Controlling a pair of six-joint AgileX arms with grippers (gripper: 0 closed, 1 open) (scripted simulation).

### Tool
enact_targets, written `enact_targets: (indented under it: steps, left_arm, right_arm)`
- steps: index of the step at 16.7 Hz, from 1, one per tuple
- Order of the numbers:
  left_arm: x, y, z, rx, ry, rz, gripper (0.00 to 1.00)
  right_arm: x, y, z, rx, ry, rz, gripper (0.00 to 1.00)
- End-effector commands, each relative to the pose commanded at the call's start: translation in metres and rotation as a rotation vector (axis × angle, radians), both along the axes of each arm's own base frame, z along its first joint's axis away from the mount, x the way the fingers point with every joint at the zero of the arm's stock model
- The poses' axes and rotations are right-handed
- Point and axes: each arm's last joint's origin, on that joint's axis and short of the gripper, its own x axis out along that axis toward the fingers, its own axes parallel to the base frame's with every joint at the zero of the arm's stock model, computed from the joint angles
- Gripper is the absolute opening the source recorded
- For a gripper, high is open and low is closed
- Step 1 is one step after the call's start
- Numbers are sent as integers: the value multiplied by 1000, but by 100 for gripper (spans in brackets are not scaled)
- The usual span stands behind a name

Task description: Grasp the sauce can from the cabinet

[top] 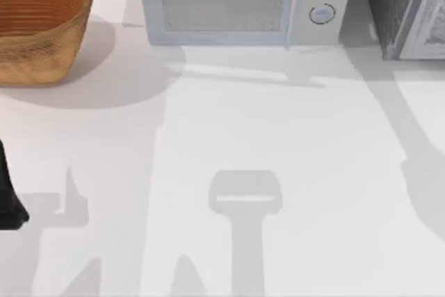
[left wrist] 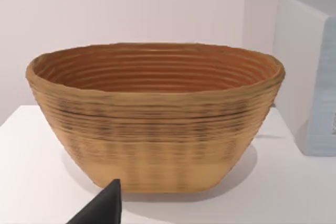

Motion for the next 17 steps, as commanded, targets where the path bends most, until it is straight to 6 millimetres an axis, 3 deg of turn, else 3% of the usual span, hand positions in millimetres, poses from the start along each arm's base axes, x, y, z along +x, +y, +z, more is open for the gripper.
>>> enact_targets:
  steps: [13, 17]
  left_arm:
    - [0, 0, 0, 0, 0, 0, 100]
    - [0, 0, 0, 0, 0, 0, 100]
  right_arm:
    - [0, 0, 0, 0, 0, 0, 2]
    - [0, 0, 0, 0, 0, 0, 0]
